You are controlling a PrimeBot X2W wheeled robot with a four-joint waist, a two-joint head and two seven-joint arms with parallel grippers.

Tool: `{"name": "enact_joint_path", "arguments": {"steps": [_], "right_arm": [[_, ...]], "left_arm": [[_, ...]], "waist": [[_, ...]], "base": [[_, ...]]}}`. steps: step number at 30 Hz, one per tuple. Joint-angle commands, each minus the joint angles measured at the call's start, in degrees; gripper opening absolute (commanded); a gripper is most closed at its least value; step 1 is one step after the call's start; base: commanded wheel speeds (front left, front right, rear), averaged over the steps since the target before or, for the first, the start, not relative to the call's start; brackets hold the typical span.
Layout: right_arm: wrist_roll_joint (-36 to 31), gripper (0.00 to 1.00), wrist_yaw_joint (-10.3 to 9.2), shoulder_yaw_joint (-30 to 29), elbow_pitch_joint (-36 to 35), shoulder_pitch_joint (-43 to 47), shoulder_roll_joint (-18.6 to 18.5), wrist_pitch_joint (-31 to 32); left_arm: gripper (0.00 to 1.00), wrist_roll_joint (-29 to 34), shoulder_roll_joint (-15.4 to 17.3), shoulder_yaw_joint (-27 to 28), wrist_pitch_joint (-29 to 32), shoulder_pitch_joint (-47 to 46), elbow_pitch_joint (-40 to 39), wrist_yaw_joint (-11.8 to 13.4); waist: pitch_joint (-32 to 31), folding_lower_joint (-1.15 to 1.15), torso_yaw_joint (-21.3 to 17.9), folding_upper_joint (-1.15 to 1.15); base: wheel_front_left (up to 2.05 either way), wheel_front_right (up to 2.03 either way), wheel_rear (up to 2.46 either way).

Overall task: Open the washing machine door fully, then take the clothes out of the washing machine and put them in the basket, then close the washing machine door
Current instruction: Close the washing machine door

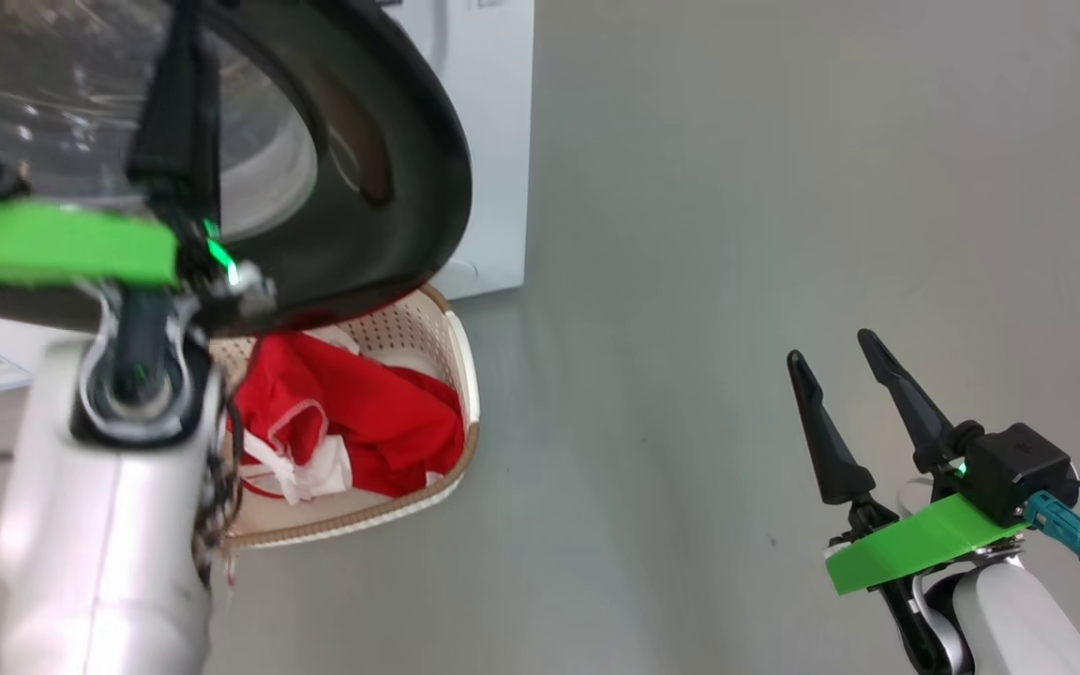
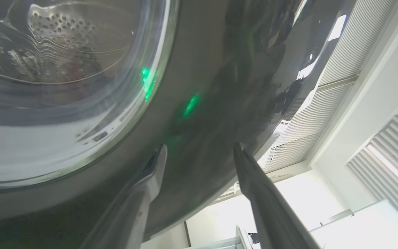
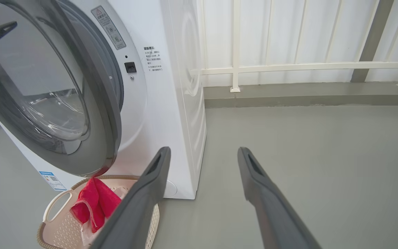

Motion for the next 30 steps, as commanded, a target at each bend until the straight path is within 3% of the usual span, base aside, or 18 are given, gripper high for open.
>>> {"name": "enact_joint_path", "arguments": {"steps": [1,18,21,30], "right_arm": [[-0.02,1.0,0.35,0.97,-1.35,-0.31,-0.19,-0.37],[0.58,1.0,0.35,0.36,-1.4,2.34,0.42,-0.37],[0.61,1.0,0.35,0.1,-1.54,3.37,0.33,-0.37],[0.54,1.0,0.35,-1.35,-1.8,5.99,0.38,-0.37]], "left_arm": [[1.0,1.26,2.67,0.65,0.17,2.02,-2.34,-0.71],[1.0,21.9,10.43,-3.58,-12.51,22.86,-12.99,-0.91],[1.0,29.83,12.88,-3.42,-14.68,28.12,-13.53,-0.38],[1.0,40.26,11.95,1.1,-15.45,36.91,-16.52,-0.73]], "waist": [[-1.65,0.0,0.67,0.0],[-9.36,0.0,2.49,0.0],[-11.32,0.0,2.59,0.0],[-14.99,0.0,3.45,0.0]], "base": [[0.0,0.0,0.0],[0.0,0.0,0.0],[0.0,0.0,0.0],[0.0,0.0,0.0]]}}
